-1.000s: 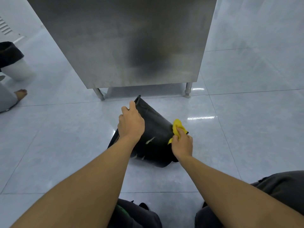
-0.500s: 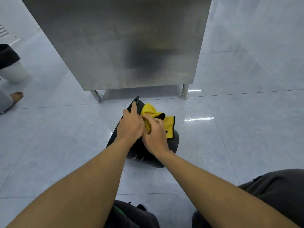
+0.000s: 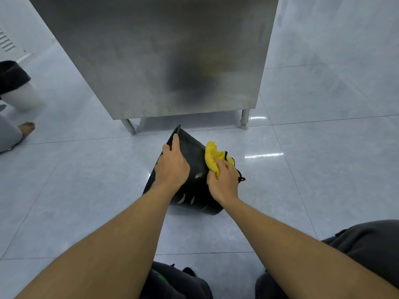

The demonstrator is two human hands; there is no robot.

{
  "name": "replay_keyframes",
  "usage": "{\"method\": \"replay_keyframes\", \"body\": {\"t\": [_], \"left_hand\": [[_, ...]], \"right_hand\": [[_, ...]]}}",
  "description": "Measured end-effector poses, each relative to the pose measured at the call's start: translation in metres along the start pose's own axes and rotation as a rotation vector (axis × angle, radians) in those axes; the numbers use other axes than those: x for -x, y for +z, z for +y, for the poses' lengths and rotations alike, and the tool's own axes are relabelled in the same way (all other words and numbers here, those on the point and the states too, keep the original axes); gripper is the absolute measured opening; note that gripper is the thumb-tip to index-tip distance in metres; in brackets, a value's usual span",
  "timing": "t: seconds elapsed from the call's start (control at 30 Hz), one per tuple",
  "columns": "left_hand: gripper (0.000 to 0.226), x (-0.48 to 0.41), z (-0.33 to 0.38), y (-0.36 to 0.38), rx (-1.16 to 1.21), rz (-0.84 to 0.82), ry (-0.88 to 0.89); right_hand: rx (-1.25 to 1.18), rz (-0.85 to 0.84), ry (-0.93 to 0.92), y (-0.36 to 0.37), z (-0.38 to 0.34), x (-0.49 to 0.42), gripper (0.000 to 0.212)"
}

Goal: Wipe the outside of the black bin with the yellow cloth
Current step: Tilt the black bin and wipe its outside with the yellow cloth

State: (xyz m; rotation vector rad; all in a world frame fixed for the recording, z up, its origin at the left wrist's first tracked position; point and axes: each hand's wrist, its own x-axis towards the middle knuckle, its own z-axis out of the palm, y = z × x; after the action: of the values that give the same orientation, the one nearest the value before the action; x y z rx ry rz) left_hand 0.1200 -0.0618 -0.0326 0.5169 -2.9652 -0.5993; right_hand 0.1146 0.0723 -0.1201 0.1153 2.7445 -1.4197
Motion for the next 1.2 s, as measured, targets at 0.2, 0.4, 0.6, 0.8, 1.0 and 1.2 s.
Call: {"method": "replay_keyframes", "body": {"t": [0.2, 0.4, 0.6, 0.8, 1.0, 1.2], "left_hand": [[0.034, -0.003, 0.004, -0.007, 0.263, 0.006, -0.001], [0.056, -0.002, 0.003, -0.003, 0.025, 0.007, 0.058], [0.067, -0.001, -0.001, 0.003, 0.077, -0.053, 0.027], [0.066, -0.005, 0.004, 0.003, 0.129, -0.064, 0.041], [0.038, 0.001, 0.007, 0.002, 0.285, 0.017, -0.046], [0.053, -0.001, 0.004, 0.005, 0.158, 0.049, -0.01]], "right_hand": [[-0.095, -0.023, -0.304, 0.006, -0.032, 0.007, 0.043], [-0.005, 0.048, -0.237, 0.006, -0.014, 0.002, 0.041], [-0.085, 0.082, 0.187, -0.004, 0.013, 0.001, 0.038], [-0.099, 0.098, -0.12, 0.0, -0.011, 0.006, 0.027], [-0.004, 0.061, -0.37, 0.008, -0.023, 0.007, 0.03], [0.022, 0.129, -0.008, 0.002, 0.01, -0.008, 0.033]]}}
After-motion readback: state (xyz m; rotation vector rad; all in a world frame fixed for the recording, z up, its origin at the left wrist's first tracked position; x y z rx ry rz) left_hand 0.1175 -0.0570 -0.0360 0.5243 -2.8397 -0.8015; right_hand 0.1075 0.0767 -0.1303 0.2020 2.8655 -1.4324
